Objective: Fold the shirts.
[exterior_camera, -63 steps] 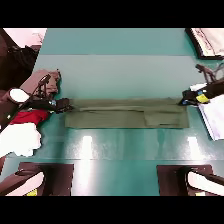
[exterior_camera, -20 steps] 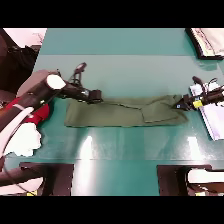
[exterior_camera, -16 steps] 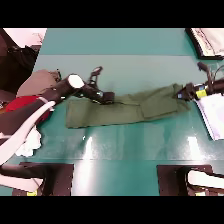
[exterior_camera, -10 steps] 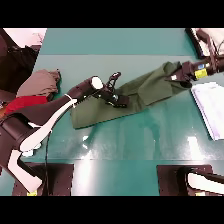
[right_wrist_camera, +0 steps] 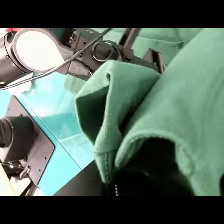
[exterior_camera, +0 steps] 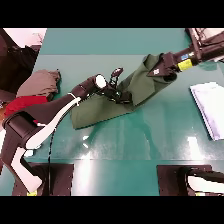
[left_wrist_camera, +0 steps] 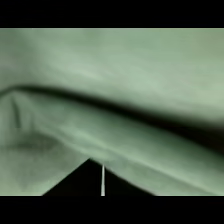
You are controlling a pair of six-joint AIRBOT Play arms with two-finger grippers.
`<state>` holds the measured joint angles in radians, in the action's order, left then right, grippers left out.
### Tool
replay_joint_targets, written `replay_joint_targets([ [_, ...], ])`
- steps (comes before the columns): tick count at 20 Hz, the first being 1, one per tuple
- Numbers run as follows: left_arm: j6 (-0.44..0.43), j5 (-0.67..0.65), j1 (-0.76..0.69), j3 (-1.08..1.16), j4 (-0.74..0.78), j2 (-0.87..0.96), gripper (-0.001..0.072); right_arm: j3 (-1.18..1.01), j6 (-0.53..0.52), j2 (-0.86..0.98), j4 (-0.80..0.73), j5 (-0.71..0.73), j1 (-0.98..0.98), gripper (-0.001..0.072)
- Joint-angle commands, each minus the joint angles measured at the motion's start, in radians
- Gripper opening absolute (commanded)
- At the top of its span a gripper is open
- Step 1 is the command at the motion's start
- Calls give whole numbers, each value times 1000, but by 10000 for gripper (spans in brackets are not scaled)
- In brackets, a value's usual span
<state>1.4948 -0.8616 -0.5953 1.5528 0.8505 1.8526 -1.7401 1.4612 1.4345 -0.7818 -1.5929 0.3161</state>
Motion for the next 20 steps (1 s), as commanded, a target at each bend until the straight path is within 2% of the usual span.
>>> replay_joint_targets([
  [1,2,-122,36,3,84,-8,25,-75,8,68,1,-6,54,12],
  [4,2,-256,122,3,186,-63,24,-119,8,112,1,-3,92,12],
  [11,-3,-353,362,3,465,-370,25,-138,-19,200,2,102,249,12],
  [14,-3,-369,480,3,532,-501,25,-138,-54,250,4,227,370,13],
  [18,-2,-369,601,3,535,-617,26,-138,-139,354,5,442,572,19],
  [19,-2,-370,621,3,534,-631,26,-138,-176,388,9,499,626,102],
  [20,-2,-373,635,3,534,-638,26,-138,-215,420,31,544,674,392],
])
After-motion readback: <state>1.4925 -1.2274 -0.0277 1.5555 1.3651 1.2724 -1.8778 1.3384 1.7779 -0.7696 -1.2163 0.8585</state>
